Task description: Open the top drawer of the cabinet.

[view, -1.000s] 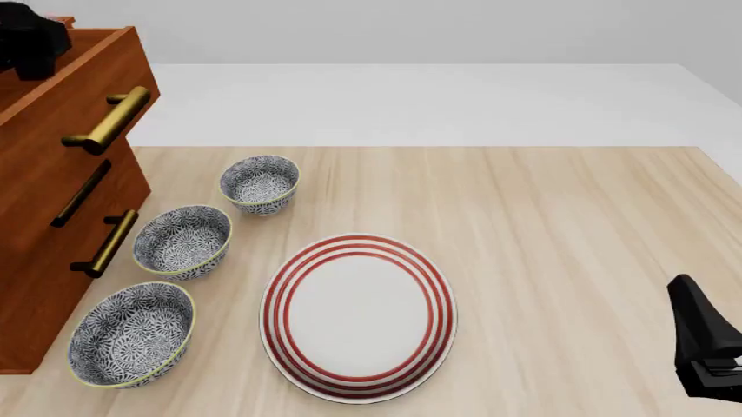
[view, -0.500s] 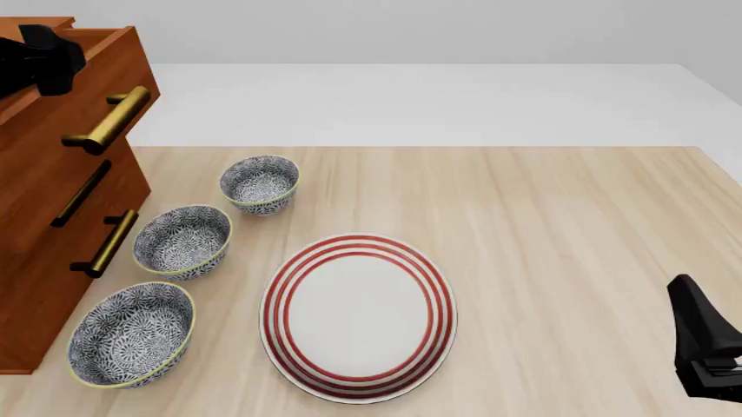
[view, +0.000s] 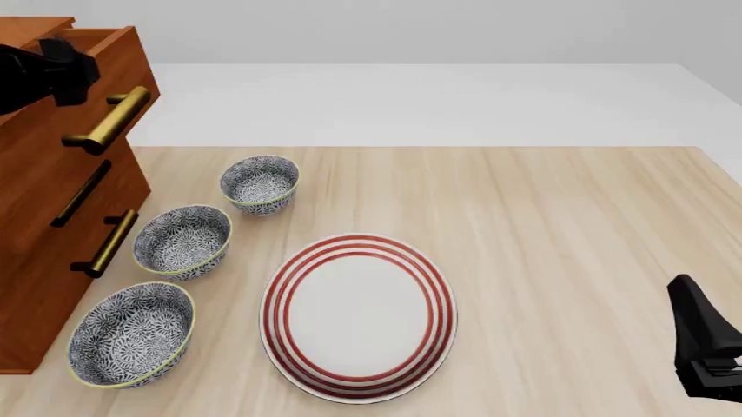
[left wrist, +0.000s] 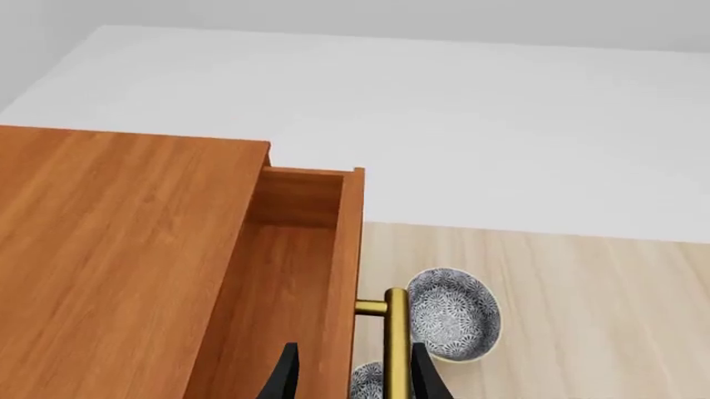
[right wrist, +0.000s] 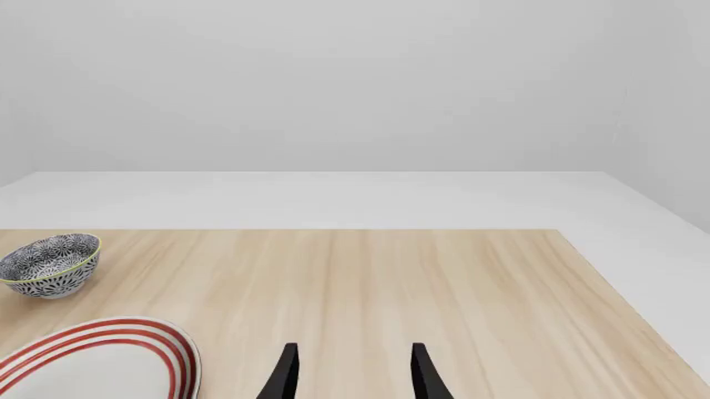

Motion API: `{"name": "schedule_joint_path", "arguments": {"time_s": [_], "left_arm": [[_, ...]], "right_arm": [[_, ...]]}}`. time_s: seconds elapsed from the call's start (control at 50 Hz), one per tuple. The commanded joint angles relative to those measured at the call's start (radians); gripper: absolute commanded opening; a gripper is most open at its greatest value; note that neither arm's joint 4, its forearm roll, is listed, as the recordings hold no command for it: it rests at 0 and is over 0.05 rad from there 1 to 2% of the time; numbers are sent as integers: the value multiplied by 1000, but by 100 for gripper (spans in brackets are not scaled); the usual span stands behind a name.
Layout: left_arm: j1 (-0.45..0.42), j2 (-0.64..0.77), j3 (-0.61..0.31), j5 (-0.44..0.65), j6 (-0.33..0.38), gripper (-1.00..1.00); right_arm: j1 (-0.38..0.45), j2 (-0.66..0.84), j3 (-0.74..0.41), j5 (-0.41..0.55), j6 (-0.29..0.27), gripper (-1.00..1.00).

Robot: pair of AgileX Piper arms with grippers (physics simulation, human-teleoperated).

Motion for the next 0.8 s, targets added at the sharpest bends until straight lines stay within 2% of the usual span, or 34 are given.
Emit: {"name": "schedule_joint_path", "arguments": {"time_s": [0.02,0.8], "left_arm": [[3,12,-3,-2,-2,100],[5,39,31,-36,-16,100]], "right_arm": [[0,0,0,0,0,100],[0,0,0,0,0,100]]}}
